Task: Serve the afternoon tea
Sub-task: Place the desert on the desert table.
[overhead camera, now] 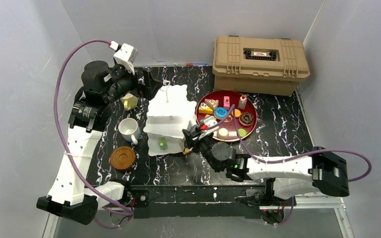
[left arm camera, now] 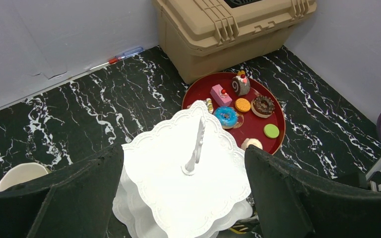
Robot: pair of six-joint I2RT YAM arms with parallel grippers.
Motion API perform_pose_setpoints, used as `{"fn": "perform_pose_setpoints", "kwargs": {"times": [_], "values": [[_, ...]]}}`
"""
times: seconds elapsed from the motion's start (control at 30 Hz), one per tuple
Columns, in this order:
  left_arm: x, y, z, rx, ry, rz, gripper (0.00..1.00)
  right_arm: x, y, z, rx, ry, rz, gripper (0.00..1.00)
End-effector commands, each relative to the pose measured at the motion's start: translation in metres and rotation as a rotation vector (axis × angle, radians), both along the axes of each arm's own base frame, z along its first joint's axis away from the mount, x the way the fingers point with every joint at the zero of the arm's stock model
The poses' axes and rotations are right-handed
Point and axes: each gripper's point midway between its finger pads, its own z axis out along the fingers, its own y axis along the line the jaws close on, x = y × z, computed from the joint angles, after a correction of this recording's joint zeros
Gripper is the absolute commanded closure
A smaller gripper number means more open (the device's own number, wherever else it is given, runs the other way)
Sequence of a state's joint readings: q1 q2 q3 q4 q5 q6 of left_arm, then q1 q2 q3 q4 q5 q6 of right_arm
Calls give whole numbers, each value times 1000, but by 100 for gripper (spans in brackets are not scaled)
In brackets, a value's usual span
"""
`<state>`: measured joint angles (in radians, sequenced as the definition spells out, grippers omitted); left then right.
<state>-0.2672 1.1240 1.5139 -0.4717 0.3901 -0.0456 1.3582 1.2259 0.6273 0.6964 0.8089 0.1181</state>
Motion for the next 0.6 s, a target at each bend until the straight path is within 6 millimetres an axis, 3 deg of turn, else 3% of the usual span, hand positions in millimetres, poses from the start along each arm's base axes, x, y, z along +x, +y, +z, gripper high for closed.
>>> {"fn": "perform_pose_setpoints", "kwargs": {"times": [0.0,0.23,0.57], "values": [[-9,1,19,-21,-48,-12,11,3,21,54,189,-61,-6,99],[-10,2,19,-14,-55,-10,11,4,41,41,184,-61,15,99],[-9,1,17,-13,-48,-22,11,0,39,24,154,-65,-1,99]]}}
